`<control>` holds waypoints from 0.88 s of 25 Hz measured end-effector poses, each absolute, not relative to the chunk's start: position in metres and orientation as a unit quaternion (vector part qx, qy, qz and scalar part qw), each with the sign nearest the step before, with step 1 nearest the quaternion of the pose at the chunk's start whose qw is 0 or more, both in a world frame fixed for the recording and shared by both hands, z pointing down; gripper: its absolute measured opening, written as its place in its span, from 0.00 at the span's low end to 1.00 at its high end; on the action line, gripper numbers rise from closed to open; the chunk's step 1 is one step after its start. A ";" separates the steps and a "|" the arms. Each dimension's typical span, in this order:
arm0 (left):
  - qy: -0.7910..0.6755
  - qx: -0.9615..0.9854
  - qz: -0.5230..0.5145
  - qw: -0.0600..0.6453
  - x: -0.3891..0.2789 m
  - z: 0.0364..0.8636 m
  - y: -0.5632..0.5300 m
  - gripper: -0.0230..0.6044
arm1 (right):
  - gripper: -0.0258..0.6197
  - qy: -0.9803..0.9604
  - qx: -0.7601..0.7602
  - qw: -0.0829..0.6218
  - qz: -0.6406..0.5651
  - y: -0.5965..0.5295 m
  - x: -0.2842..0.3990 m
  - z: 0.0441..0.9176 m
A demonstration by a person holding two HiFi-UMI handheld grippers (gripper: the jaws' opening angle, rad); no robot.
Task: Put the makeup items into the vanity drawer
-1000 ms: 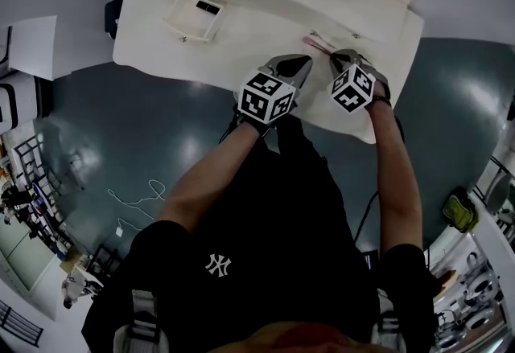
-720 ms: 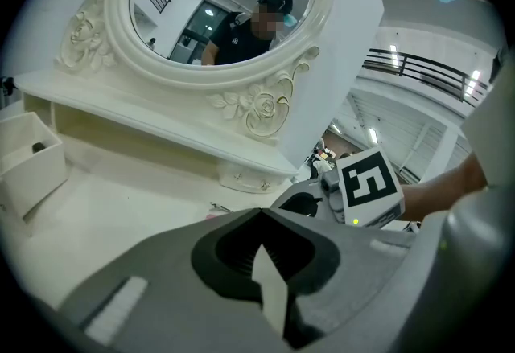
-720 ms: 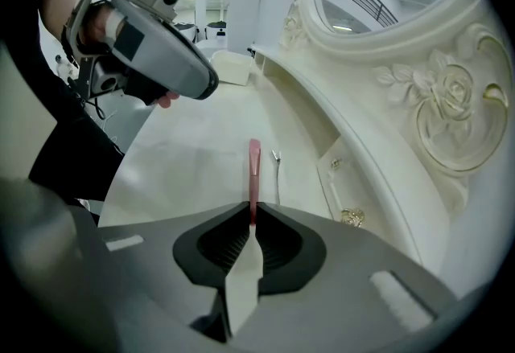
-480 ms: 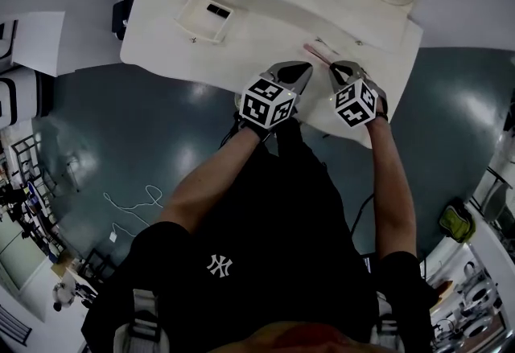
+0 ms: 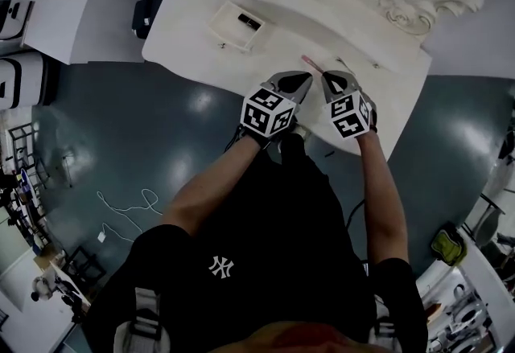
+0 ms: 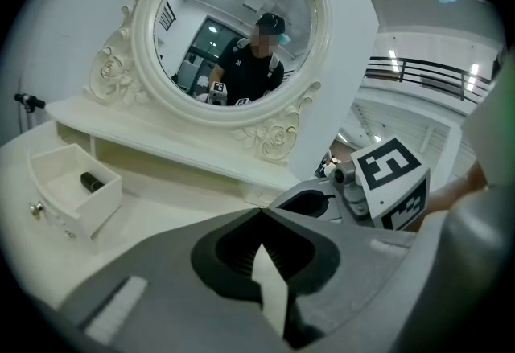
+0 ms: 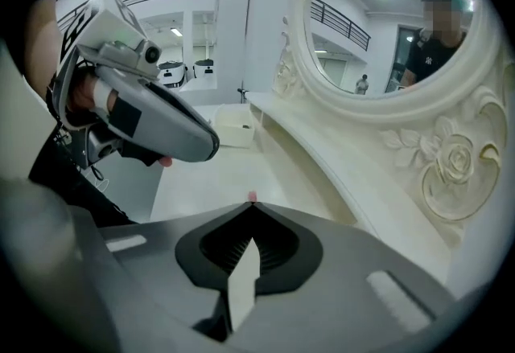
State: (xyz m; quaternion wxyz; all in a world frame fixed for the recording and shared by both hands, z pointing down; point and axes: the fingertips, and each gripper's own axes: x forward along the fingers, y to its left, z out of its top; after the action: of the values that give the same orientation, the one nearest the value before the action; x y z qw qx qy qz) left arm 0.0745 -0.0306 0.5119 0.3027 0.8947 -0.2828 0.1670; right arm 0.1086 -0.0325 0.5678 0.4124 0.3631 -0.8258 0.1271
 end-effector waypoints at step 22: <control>-0.267 0.892 0.171 0.323 0.026 0.524 -0.054 0.04 | 0.16 -0.772 0.347 0.510 0.154 -0.048 0.108 0.621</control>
State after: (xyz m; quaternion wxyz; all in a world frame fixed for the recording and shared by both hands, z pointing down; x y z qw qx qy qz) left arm 0.0259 -0.0544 0.5236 0.3235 0.8917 -0.2666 0.1709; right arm 0.1076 -0.0478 0.6211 0.5103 0.3468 -0.7718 0.1536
